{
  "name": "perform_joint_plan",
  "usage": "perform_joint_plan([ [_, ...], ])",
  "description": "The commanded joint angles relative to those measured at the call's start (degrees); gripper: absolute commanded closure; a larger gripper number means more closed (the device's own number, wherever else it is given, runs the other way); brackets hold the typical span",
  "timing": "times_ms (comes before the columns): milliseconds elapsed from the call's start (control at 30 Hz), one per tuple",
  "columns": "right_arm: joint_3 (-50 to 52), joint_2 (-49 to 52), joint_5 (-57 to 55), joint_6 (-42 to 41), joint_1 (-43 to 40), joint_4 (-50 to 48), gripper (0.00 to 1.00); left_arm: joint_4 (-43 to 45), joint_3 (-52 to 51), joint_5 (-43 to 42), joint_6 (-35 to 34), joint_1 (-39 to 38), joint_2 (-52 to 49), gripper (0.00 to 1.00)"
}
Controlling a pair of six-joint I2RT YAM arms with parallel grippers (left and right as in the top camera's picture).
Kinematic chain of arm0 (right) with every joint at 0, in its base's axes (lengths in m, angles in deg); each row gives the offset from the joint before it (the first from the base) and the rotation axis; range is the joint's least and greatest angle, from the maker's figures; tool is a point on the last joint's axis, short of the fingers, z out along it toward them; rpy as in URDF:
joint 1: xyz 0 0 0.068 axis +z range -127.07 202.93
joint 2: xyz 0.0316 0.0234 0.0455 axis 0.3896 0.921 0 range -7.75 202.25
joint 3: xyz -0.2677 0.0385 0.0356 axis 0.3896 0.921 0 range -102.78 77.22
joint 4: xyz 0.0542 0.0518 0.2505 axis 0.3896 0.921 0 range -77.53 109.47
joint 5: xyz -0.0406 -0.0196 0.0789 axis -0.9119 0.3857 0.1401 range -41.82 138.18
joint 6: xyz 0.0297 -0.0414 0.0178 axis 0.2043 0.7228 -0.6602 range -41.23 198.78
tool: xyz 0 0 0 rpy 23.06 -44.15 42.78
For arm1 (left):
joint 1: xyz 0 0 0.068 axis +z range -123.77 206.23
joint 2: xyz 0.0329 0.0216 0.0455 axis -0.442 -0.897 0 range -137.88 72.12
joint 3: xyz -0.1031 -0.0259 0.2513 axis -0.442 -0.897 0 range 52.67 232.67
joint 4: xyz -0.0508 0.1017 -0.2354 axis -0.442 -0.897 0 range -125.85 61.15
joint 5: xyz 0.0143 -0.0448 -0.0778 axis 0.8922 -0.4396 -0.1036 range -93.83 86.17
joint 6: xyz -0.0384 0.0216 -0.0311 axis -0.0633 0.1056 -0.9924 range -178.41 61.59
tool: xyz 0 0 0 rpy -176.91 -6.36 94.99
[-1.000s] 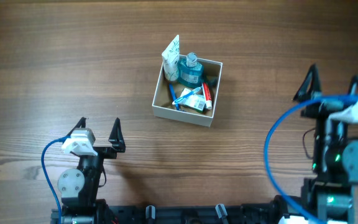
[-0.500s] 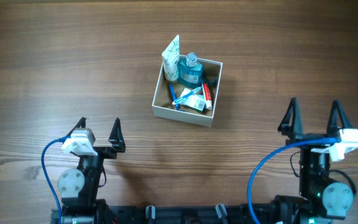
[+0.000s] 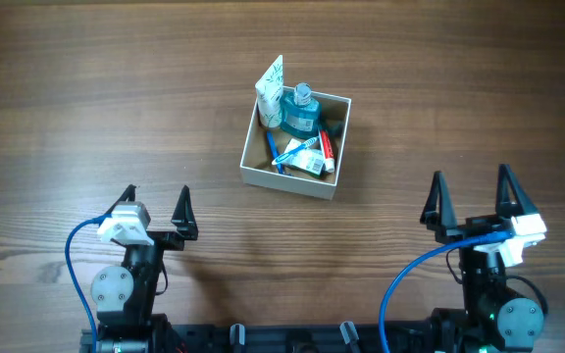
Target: Pack container
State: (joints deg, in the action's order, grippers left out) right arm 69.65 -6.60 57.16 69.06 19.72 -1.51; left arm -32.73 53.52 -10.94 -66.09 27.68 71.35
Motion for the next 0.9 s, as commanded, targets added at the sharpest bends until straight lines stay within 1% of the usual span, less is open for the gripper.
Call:
perform_joint_plan([
  [0, 1.86, -0.96, -0.72, 0.76, 1.38, -0.37, 0.0, 0.09, -0.52, 0.33, -0.52, -0.11, 0.61, 0.0],
  [167, 4.59, -0.96, -1.7, 0.72, 1.49, -3.02, 0.0, 0.09, -0.52, 0.33, -0.52, -0.11, 0.61, 0.0],
  [233, 6.95, -0.96, -1.7, 0.72, 1.49, -5.62, 0.0, 0.11, -0.52, 0.33, -0.52, -0.11, 0.61, 0.0],
  [400, 7.28, -0.96, -2.14, 0.74, 1.49, -4.94, 0.0, 0.11, -0.52, 0.33, -0.5, -0.11, 0.61, 0.0],
  [867, 7.28, -0.96, -2.12, 0.68, 1.46, 8.81, 0.0, 0.09, -0.52, 0.33, -0.52, -0.11, 0.61, 0.0],
])
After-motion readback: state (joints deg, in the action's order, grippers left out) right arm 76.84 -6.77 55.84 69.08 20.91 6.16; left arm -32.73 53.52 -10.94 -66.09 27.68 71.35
